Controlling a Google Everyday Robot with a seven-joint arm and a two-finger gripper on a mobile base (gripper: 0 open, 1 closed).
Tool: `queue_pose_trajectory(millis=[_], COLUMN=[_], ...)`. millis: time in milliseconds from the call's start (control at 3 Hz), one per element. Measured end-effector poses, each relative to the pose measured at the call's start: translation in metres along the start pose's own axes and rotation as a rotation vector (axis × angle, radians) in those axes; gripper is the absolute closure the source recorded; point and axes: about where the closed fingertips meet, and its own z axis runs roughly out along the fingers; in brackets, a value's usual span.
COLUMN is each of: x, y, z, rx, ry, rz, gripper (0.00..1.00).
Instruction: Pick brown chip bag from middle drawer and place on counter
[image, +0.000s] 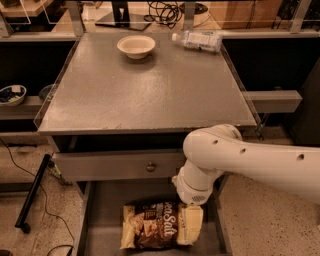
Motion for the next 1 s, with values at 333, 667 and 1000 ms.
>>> queue_pose_trajectory(millis=[333, 667, 1000], x=[0.002, 0.012, 0.012], y=[-0.001, -0.015, -0.013], z=[0.02, 0.063, 0.072], rx=[-0.01, -0.039, -0.044], ry=[0.022, 0.041, 0.05], rz=[0.007, 0.045, 0.057], gripper=[0.0, 0.0, 0.0])
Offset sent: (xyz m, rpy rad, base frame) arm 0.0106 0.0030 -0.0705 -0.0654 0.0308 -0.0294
